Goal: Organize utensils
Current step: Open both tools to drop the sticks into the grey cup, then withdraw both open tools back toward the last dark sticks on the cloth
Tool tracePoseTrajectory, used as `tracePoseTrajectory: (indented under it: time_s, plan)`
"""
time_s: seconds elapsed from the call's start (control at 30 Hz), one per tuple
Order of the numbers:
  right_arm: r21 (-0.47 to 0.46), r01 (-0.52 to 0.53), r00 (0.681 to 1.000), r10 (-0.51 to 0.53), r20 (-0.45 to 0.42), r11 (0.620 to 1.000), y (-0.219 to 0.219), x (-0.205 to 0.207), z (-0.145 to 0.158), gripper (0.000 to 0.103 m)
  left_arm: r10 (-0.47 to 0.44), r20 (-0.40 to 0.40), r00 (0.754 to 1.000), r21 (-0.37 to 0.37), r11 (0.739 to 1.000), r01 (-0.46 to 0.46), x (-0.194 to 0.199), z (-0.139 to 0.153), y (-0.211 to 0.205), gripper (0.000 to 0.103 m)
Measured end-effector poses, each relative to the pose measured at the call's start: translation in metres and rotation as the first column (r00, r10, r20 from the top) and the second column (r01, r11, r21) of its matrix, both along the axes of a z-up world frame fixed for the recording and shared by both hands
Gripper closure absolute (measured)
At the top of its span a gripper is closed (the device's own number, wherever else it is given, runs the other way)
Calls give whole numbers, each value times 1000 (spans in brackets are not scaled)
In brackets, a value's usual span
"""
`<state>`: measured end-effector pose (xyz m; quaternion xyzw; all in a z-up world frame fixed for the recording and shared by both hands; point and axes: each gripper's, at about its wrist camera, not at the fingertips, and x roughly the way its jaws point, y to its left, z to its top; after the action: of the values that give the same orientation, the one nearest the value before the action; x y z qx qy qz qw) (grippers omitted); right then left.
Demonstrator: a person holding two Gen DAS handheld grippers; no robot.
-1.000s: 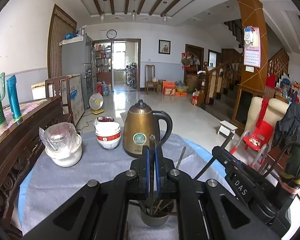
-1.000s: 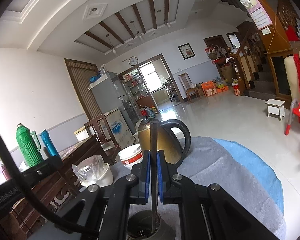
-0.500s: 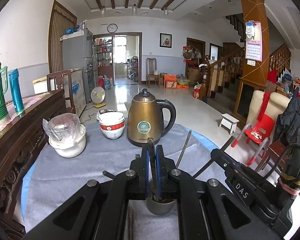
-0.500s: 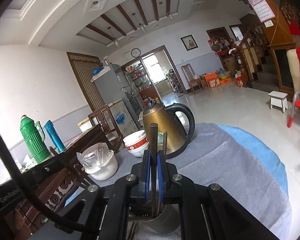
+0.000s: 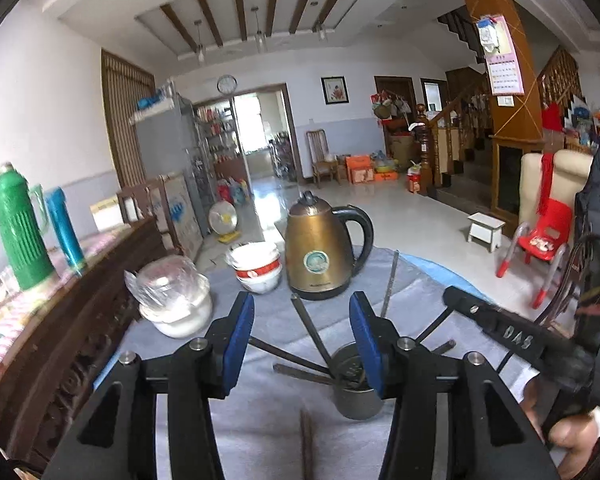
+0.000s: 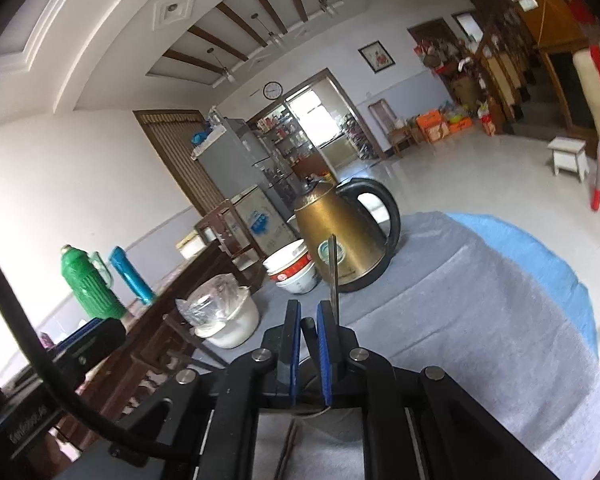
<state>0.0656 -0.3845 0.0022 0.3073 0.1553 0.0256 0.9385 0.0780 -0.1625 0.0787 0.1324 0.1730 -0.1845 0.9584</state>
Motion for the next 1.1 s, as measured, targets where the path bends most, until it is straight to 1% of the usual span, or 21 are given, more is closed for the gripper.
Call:
tracePoseTrajectory:
  time_s: [0.07, 0.1, 0.13, 0.17, 0.2, 0.23, 0.33, 0.43, 0.5, 0.53, 0.6, 0.7, 0.8, 0.93, 1.1]
  plan:
    - [20, -4, 1000, 4, 14, 1000, -5, -6, -1, 89, -1, 15, 1000, 20, 1000, 1, -7, -1, 2, 49]
    - [36, -8, 1000, 7, 23, 999, -8, -10, -1, 81, -3, 19, 1000, 31, 1000, 2, -12, -2, 4, 48]
    - [58, -15, 999, 13, 37, 998, -12, -14, -2, 69, -3, 22, 1000, 46, 999, 2, -16, -4, 4, 46]
    - [77, -21, 999, 17, 51, 997, -15, -18, -2, 60, 0, 23, 1000, 60, 998, -1, -19, -6, 6, 46]
    - [92, -27, 997, 20, 75, 995, -17, -25, -1, 37, 3, 22, 1000, 72, 997, -4, -22, -8, 7, 46]
    - [95, -22, 995, 13, 100, 995, -18, -31, 0, 33, 7, 19, 1000, 86, 996, -9, -26, -11, 8, 46]
    - [78, -8, 993, -1, 119, 997, -20, -44, 3, 33, 21, -12, 1000, 118, 993, -20, -34, -20, 12, 44]
    - [99, -2, 992, -11, 129, 995, -28, -59, 1, 33, 36, -51, 998, 154, 988, -28, -42, -31, 14, 42]
    - [107, 6, 992, -19, 126, 994, -36, -70, -2, 33, 53, -71, 996, 195, 980, -38, -47, -42, 13, 42]
    - [111, 8, 993, -21, 120, 994, -39, -74, -3, 33, 60, -87, 994, 210, 977, -40, -48, -46, 12, 42]
    - [122, 19, 994, -31, 103, 992, -48, -84, -8, 33, 76, -142, 987, 228, 973, -42, -47, -58, 13, 41]
    - [124, 41, 998, -48, 50, 991, -58, -99, -19, 33, 112, -237, 965, 248, 967, -52, -43, -75, 13, 41]
    - [129, 46, 999, -46, 0, 991, -65, -108, -31, 33, 155, -309, 938, 262, 962, -72, -39, -91, 13, 41]
    - [135, 38, 997, -29, -71, 990, -67, -117, -47, 33, 201, -379, 903, 262, 959, -103, -38, -106, 15, 41]
    - [112, 10, 993, 3, -118, 994, -64, -127, -58, 33, 248, -448, 859, 269, 954, -135, -35, -124, 17, 41]
